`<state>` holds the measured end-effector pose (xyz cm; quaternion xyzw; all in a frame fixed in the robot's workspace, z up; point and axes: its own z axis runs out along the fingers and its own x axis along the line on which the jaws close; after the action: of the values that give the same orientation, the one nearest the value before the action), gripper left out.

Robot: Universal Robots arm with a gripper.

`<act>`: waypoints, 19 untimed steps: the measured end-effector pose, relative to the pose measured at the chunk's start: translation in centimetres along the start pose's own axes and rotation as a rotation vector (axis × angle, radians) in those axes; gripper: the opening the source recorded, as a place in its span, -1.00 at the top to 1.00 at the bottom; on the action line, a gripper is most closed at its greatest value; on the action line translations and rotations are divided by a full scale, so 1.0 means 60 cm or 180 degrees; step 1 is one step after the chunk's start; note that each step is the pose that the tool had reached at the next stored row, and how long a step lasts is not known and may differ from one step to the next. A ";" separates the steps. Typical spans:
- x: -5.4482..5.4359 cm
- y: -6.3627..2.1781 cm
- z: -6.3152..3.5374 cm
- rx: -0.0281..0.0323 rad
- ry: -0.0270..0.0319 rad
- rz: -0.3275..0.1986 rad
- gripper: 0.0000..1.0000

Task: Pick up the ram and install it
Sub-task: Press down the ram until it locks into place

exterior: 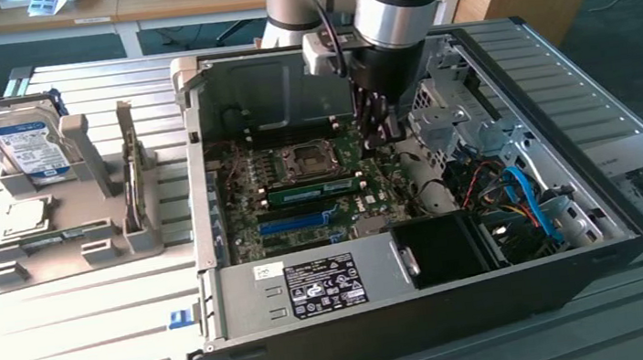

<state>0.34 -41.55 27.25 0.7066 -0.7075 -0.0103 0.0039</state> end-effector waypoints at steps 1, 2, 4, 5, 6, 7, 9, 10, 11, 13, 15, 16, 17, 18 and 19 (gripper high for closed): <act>0.000 0.000 0.001 0.0000 0.0000 0.0000 0.79; 0.000 0.000 0.002 0.0000 0.0000 0.0000 0.79; 0.000 0.000 0.004 0.0000 0.0000 0.0000 0.79; 0.000 0.000 0.006 0.0000 0.0000 0.0000 0.79; 0.000 0.000 0.007 0.0000 0.0000 0.0000 0.79; 0.000 0.000 0.008 0.0000 0.0000 0.0000 0.79; 0.000 0.000 0.010 0.0000 0.0000 0.0000 0.79; 0.000 0.000 0.011 0.0000 0.0000 0.0000 0.79; 0.000 0.000 0.012 0.0000 0.0000 0.0000 0.79; 0.000 0.000 0.015 0.0000 0.0000 0.0000 0.79; 0.000 0.000 0.017 0.0000 0.0000 0.0000 0.79; 0.000 0.000 0.018 0.0000 0.0000 0.0000 0.79; 0.000 0.000 0.019 0.0000 0.0000 0.0000 0.79; 0.000 0.000 0.020 0.0000 0.0000 0.0000 0.79; 0.000 0.000 0.021 0.0000 0.0000 0.0000 0.79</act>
<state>0.34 -41.55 26.01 0.7066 -0.7075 -0.0103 0.0038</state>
